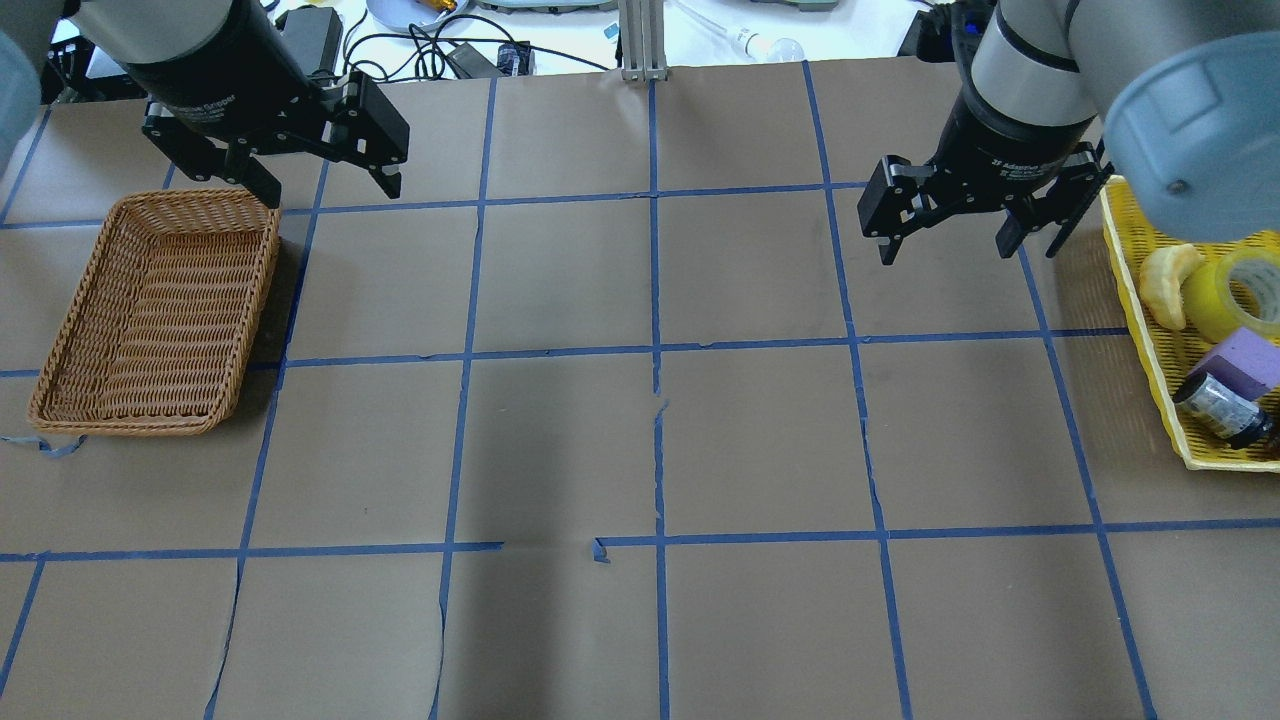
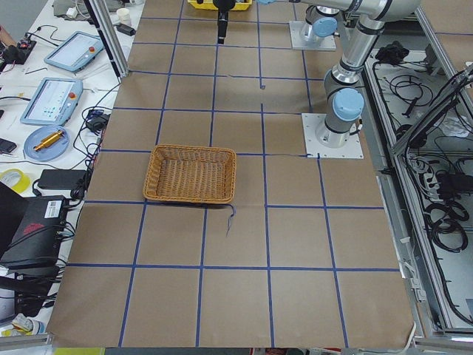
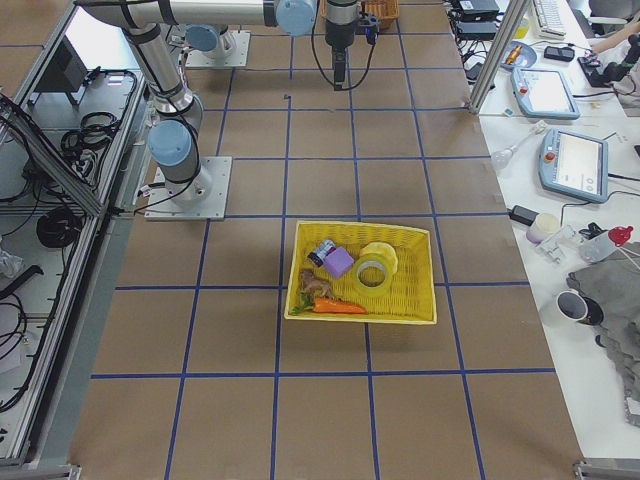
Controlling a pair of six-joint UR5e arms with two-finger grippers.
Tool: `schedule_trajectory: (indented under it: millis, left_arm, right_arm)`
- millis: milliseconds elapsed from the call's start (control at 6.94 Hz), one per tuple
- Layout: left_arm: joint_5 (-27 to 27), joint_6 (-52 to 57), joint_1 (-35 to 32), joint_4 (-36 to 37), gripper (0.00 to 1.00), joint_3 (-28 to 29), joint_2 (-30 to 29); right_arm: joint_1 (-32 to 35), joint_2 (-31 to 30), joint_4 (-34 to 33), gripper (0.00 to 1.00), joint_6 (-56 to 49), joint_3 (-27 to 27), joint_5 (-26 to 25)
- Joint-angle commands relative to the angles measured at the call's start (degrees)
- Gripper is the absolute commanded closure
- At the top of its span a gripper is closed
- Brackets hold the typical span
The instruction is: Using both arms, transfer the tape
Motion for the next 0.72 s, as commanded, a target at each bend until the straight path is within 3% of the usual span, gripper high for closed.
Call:
schedule_trajectory:
  millis: [0, 576]
  left_arm:
    - [0.0, 0.04, 0.12, -0.39, 0.0, -0.07, 0.11]
    - [0.0, 0.04, 0.12, -0.39, 0.0, 0.01, 0.2]
  right_arm:
    - [-0.12, -0.66, 0.09, 0.0, 0.02, 0.27, -0.07]
    - [-0.03, -0.58, -0.09, 0.0, -0.15, 0.62, 0.1]
